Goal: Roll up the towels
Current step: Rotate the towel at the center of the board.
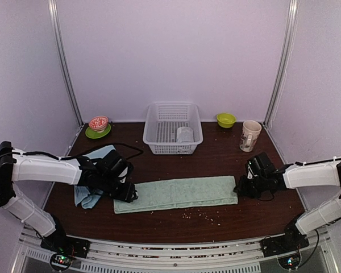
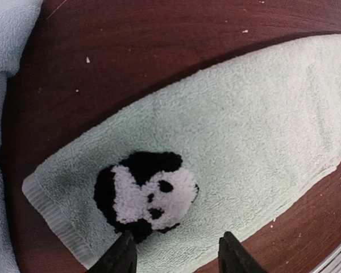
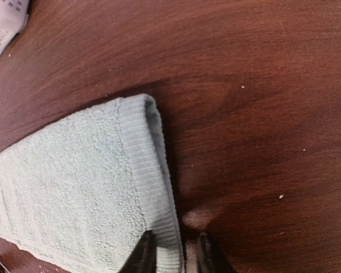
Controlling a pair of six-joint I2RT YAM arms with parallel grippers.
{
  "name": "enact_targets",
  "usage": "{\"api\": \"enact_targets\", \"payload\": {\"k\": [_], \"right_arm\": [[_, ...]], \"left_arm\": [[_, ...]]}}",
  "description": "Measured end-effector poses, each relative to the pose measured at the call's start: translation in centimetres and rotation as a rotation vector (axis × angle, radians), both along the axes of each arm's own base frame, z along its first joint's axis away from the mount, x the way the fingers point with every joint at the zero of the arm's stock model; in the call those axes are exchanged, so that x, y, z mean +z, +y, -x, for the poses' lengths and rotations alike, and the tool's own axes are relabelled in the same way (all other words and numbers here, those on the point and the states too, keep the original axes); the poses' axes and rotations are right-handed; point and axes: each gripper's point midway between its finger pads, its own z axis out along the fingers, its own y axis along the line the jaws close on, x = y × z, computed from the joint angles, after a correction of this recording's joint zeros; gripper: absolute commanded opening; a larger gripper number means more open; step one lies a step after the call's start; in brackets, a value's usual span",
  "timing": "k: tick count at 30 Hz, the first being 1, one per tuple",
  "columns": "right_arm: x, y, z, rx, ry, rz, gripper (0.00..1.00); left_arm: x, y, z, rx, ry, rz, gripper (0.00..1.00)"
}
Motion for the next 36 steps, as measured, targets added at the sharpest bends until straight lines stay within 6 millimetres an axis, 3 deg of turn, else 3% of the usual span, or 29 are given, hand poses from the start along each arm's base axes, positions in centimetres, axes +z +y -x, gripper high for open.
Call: {"api": "enact_targets", "payload": {"k": [5,11,15,16,19,20,22,25,30,36], "right_arm": [[-0.4,-0.7,-0.3,0.01,-0.001,0.066,0.0],[-0.5,-2.2,-0.4,-0.012,0.006,0.132,0.0],[0.0,-3.1,-0.9,-0.034,0.009,0.173,0.0],[0.3,-3.4,-1.1,-0.041,0.004,0.182,0.01],[1.5,-3.8,-1.7,-0.048,-0.017,0.183,0.36],[1.9,-3.7,-1.7,-0.044,-0.025,0.173,0.42],[2.6,-2.8,-1.6,-0.02,-0.03,0.136,0.48],[3.0,-0.3,-0.7,0.06,-0.024,0.123,0.48],[2.9,4.0,1.3,0.215,-0.009,0.16,0.41],[2.0,6.7,1.2,0.294,0.012,0.241,0.33]], "left_arm": [[-0.5,0.8,-0.5,0.038,-0.017,-0.042,0.47],[-2.0,0.9,-0.5,0.036,0.013,-0.079,0.46],[-1.8,0.0,-1.2,0.023,0.008,-0.076,0.45],[-1.6,-0.2,-1.4,0.02,0.002,-0.072,0.45],[-0.8,-0.9,-2.0,0.012,-0.017,-0.056,0.45],[-0.7,-1.0,-2.1,0.011,-0.021,-0.051,0.46],[-0.6,-1.1,-2.2,0.01,-0.023,-0.05,0.46],[-0.5,-1.1,-2.1,0.011,-0.024,-0.049,0.46],[0.1,-0.9,-2.0,0.013,-0.038,-0.033,0.46],[1.0,-0.8,-2.0,0.021,-0.056,-0.012,0.46]]}}
